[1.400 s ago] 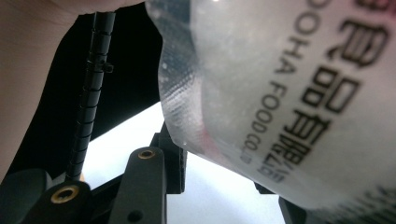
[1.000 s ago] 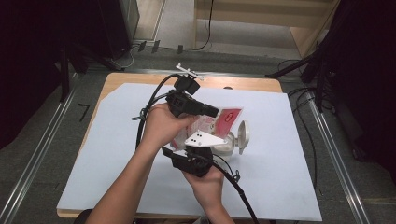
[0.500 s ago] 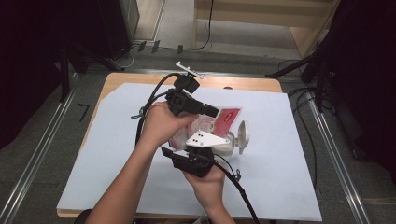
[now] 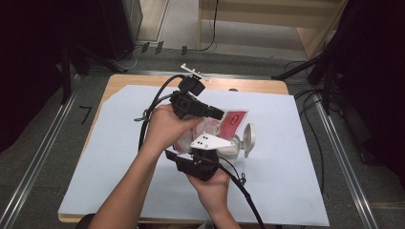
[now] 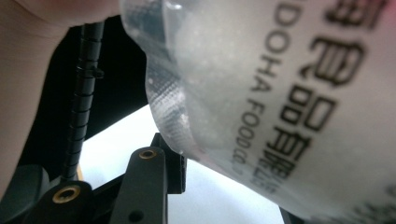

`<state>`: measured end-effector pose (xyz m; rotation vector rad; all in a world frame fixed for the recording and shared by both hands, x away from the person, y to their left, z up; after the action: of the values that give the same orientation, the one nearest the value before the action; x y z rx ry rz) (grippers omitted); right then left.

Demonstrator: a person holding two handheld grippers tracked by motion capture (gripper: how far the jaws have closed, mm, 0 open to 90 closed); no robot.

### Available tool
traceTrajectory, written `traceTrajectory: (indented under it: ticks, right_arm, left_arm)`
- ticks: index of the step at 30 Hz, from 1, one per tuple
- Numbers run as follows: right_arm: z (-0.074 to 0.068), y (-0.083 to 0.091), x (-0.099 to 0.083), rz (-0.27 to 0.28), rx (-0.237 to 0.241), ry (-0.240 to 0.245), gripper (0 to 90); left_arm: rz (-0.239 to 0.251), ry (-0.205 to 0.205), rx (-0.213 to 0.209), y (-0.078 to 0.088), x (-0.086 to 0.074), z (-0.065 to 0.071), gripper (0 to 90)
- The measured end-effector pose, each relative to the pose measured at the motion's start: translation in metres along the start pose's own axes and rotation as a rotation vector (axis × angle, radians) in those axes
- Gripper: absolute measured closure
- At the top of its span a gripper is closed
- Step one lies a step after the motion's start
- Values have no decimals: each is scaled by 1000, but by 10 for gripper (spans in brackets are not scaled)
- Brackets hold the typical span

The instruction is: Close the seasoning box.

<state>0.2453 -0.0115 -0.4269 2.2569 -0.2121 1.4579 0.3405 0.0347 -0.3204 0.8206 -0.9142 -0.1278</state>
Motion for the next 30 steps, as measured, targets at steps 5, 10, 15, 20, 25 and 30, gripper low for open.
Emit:
traceTrajectory:
  ticks: [5, 10, 15, 20, 25, 30]
  right_arm:
    - [-2, -2, 1, -3, -5, 17, 632]
    - [1, -5, 3, -21, 14, 6, 639]
    - [0, -5, 2, -23, 6, 18, 644]
    - [3, -2, -2, 9, 43, -49, 646]
    - [-2, 1, -2, 9, 23, -17, 644]
    - [-5, 0, -2, 2, 2, 1, 651]
  left_arm:
    - [16, 2, 22, 4, -1, -1, 851]
    - [16, 14, 32, 6, -2, -4, 852]
    - [7, 17, 24, 4, -2, -4, 854]
    - [-3, 1, 24, 0, -1, 3, 854]
    - [-3, -8, 44, 2, -1, 8, 854]
    - [-15, 13, 42, 1, -1, 3, 854]
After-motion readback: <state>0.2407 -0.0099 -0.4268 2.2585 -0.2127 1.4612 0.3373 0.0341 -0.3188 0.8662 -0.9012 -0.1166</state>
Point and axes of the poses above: each handheld gripper's, and its own axes: y roughly backward along the jaws, x roughly out of its top, z roughly to its right, the point moved 3 cm from there along -y, roughly forward along the jaws, and after that the axes turned 6 degrees about x, right-handed, at the moved point
